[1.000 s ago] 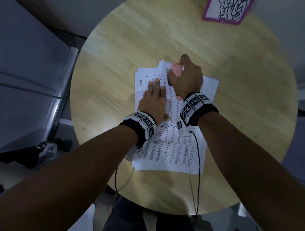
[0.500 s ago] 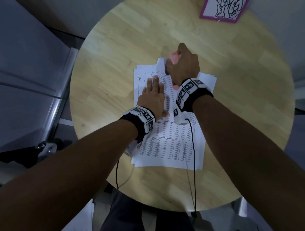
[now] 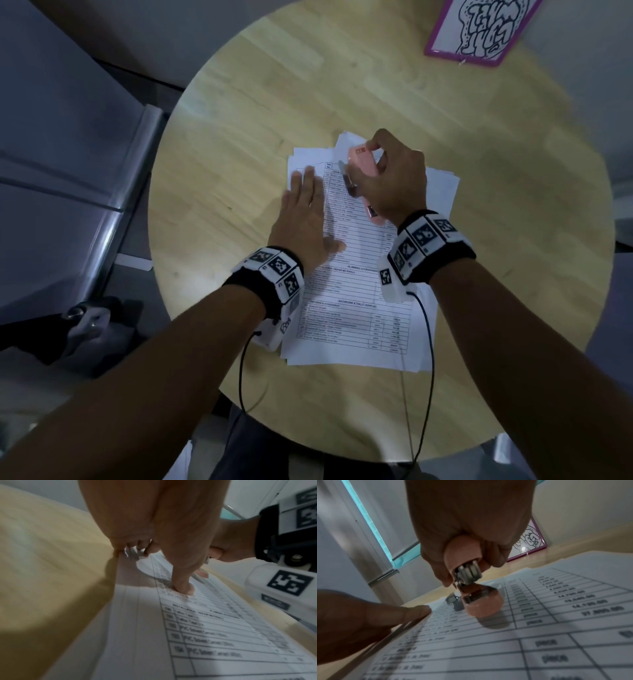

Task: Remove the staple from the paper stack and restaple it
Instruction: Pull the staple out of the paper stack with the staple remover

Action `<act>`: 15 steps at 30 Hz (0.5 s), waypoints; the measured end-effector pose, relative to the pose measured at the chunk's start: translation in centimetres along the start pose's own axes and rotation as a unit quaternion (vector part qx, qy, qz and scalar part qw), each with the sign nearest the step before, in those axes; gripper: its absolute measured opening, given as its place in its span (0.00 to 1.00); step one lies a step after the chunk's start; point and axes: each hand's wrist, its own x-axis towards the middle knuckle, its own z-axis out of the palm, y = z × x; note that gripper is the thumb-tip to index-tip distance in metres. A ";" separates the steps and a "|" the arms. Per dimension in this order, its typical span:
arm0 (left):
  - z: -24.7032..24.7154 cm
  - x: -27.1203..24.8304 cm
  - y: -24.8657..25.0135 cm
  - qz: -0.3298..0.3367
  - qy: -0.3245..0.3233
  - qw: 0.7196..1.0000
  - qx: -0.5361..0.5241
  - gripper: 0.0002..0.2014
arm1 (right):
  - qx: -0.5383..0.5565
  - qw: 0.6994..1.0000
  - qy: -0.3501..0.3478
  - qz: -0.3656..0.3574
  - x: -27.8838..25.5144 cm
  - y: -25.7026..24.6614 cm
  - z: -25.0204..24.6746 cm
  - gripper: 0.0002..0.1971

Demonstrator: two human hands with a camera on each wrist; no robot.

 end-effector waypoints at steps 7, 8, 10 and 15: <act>0.0 0.6 0.3 -0.006 -0.019 0.999 0.041 0.57 | -0.060 0.998 -0.033 0.005 0.5 -0.4 0.3 0.16; 0.1 0.6 0.1 -0.003 -0.018 0.999 0.046 0.56 | -0.068 0.997 -0.036 -0.001 0.6 -0.4 0.2 0.17; 0.2 0.6 -0.2 0.003 -0.013 0.998 0.057 0.55 | -0.083 0.996 -0.039 -0.013 0.8 -0.4 0.2 0.18; 0.3 0.7 -0.2 0.008 -0.017 0.998 0.067 0.55 | -0.116 0.992 -0.027 -0.035 0.6 -0.1 0.9 0.20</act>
